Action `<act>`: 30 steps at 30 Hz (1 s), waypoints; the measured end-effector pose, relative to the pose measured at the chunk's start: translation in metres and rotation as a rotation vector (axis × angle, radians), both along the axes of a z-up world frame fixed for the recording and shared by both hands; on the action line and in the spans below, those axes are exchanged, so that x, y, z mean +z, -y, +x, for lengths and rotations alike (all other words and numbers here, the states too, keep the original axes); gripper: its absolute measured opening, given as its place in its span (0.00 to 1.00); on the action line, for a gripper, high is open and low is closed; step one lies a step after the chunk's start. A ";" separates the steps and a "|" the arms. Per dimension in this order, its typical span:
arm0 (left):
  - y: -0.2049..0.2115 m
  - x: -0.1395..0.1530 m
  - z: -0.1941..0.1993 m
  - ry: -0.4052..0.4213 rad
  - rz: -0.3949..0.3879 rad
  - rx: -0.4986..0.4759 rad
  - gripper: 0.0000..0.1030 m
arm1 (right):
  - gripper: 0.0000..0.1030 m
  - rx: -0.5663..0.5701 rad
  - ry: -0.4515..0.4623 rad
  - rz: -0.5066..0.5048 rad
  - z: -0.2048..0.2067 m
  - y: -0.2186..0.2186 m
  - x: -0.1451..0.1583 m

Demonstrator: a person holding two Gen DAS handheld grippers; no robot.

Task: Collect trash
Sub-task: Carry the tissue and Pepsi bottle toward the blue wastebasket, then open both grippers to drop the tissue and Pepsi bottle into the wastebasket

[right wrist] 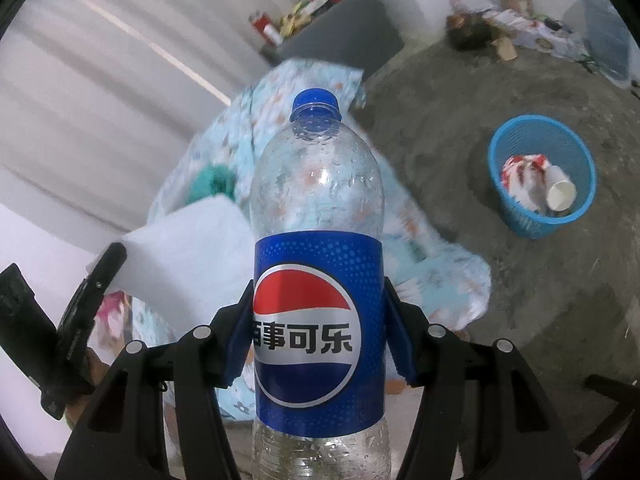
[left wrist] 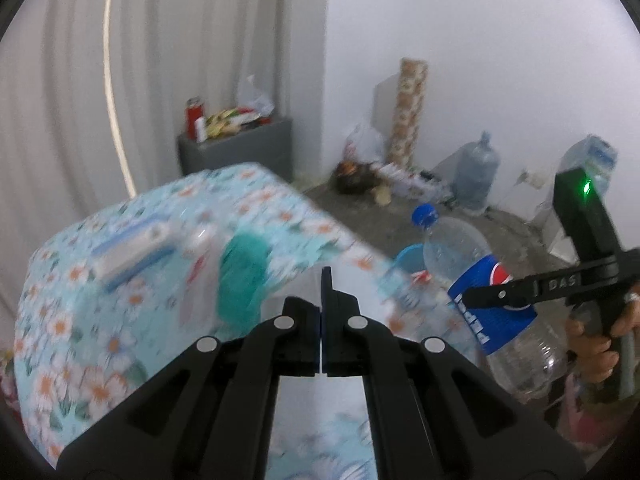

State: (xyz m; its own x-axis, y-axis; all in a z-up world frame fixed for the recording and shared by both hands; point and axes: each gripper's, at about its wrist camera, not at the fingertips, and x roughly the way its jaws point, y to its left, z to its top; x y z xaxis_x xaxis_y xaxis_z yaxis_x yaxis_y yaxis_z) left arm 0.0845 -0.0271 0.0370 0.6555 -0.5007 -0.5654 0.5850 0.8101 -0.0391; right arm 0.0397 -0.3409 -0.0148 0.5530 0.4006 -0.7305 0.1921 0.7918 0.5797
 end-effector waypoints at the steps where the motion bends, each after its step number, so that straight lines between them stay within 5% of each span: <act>1: 0.007 0.008 0.002 0.005 -0.018 -0.026 0.00 | 0.55 -0.018 0.008 -0.005 -0.002 0.006 0.003; 7: 0.064 0.044 0.021 0.024 -0.099 -0.179 0.00 | 0.55 -0.223 0.053 -0.027 -0.031 0.077 0.017; 15: 0.188 0.035 0.082 -0.229 -0.147 -0.354 0.00 | 0.55 -0.452 -0.004 0.034 -0.052 0.170 -0.019; 21: 0.298 -0.038 0.135 -0.426 0.005 -0.338 0.00 | 0.56 -0.528 -0.102 0.223 -0.037 0.219 -0.095; 30: 0.421 -0.166 0.193 -0.582 0.214 -0.274 0.00 | 0.57 -0.570 -0.213 0.345 0.024 0.272 -0.196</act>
